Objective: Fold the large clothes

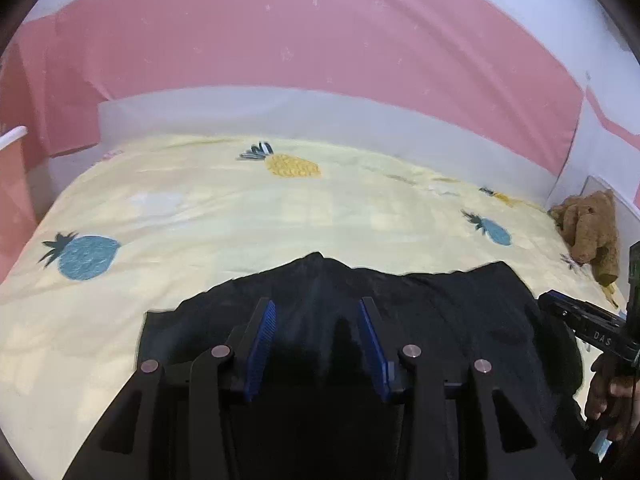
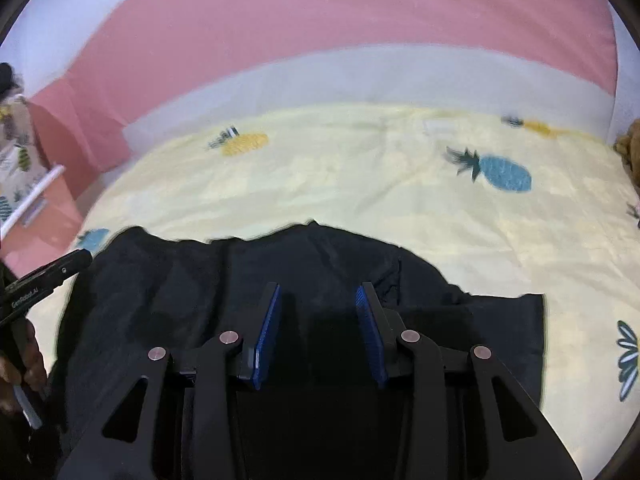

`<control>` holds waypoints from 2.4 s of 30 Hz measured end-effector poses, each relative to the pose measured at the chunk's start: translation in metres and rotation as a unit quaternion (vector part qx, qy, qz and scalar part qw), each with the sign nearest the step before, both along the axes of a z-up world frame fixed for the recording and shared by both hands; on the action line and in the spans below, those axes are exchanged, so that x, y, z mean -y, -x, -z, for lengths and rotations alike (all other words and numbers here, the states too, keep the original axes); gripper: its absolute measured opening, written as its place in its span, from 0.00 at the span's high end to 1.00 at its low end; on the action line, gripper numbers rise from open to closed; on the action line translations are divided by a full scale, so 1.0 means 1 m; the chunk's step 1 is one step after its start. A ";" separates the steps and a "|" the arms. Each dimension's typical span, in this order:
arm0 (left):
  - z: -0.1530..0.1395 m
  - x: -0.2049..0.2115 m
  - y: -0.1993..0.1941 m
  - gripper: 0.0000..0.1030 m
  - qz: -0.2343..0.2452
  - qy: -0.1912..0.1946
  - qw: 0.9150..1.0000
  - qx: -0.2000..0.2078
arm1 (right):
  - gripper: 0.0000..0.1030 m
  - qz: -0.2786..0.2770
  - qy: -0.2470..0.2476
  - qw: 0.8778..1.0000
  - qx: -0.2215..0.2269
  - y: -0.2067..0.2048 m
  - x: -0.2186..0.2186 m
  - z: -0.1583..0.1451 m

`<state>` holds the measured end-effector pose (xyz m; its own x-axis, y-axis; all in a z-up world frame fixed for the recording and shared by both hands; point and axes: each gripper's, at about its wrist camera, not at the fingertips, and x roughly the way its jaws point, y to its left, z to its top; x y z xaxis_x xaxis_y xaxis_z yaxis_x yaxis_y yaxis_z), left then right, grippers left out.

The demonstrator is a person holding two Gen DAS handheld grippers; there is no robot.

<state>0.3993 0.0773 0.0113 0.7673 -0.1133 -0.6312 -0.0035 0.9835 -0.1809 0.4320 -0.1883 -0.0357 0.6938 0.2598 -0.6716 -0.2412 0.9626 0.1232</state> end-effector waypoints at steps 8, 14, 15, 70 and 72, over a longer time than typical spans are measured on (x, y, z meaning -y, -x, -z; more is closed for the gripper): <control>0.062 0.000 -0.010 0.58 -0.003 -0.009 1.000 0.000 | 0.62 0.000 -0.008 1.000 -0.014 -0.012 0.008 0.051; 0.038 0.001 0.005 0.58 -0.005 -0.006 1.000 -0.004 | 0.62 0.008 -0.003 1.000 0.022 0.029 0.011 0.003; 0.030 0.001 0.015 0.58 0.001 0.001 1.000 0.005 | 0.62 0.004 -0.007 0.999 0.031 0.039 0.011 -0.003; 0.031 0.020 0.310 0.58 0.024 -0.022 0.999 -0.021 | 0.36 -0.029 -0.013 0.999 -0.018 0.313 0.083 0.024; 0.033 0.012 0.325 0.58 0.014 -0.020 0.999 -0.024 | 0.35 -0.013 -0.015 1.000 -0.024 0.322 0.097 0.031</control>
<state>0.0739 0.0656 -0.0219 0.7328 -0.1085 -0.6718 0.0162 0.9897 -0.1422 0.1095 -0.2857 -0.0663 0.6538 0.2983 -0.6954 -0.2600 0.9516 0.1637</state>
